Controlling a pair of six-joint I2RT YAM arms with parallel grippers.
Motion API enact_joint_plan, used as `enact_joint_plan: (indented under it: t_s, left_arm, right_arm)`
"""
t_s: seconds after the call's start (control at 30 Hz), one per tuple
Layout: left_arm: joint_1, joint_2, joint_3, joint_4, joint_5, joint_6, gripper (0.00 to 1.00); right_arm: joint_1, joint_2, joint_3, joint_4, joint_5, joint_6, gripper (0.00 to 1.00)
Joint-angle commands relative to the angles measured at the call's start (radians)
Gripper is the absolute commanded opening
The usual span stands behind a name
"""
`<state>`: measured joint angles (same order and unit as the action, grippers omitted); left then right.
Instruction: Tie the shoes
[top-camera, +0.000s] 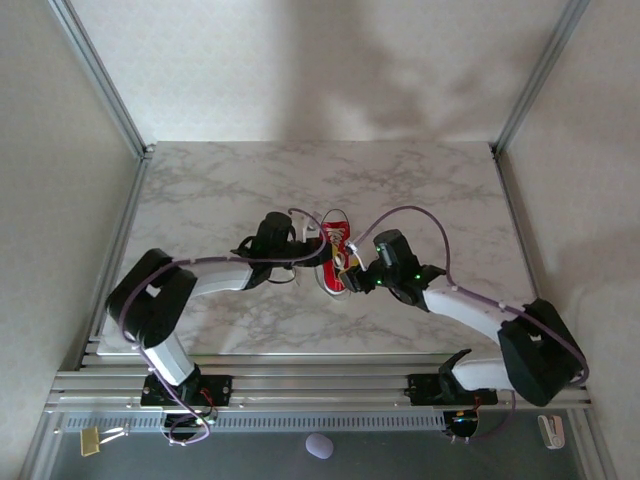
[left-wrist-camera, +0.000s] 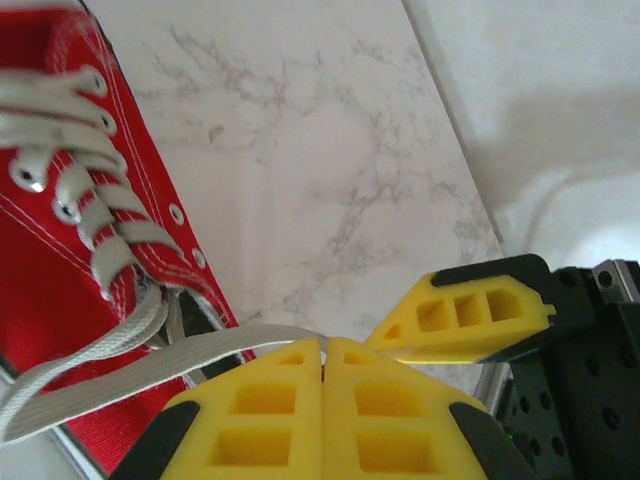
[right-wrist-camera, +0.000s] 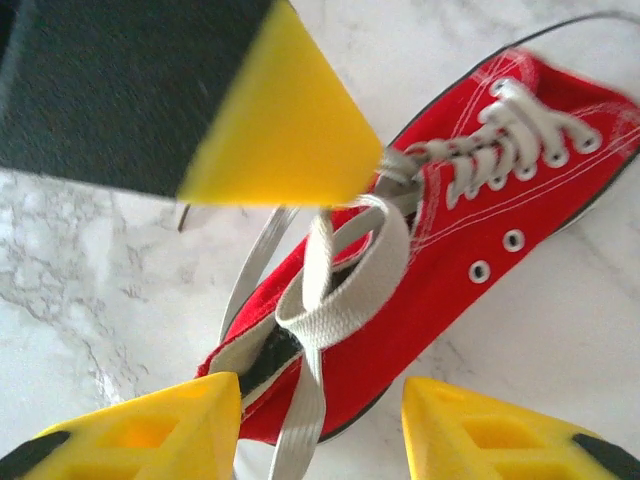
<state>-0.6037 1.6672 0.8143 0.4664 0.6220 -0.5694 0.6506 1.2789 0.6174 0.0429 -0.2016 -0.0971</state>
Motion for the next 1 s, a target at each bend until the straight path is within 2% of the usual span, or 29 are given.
enact_joint_plan:
  t_s: [0.0, 0.3, 0.57, 0.97]
  left_arm:
    - [-0.008, -0.090, 0.011, -0.086, -0.107, 0.083, 0.00]
    - [-0.007, -0.149, 0.041, -0.083, -0.062, 0.100, 0.00]
    - [-0.007, -0.154, 0.062, -0.055, -0.011, 0.075, 0.00]
    - [-0.007, -0.158, 0.059, -0.050, 0.004, 0.066, 0.00]
  right_arm:
    - [0.006, -0.067, -0.032, 0.005, 0.060, 0.028, 0.47]
    - [0.006, -0.151, 0.007, 0.057, 0.038, 0.094, 0.46]
    - [0.011, -0.062, 0.059, 0.161, -0.095, 0.083, 0.45]
    - [0.009, 0.091, 0.101, 0.274, -0.107, 0.001, 0.43]
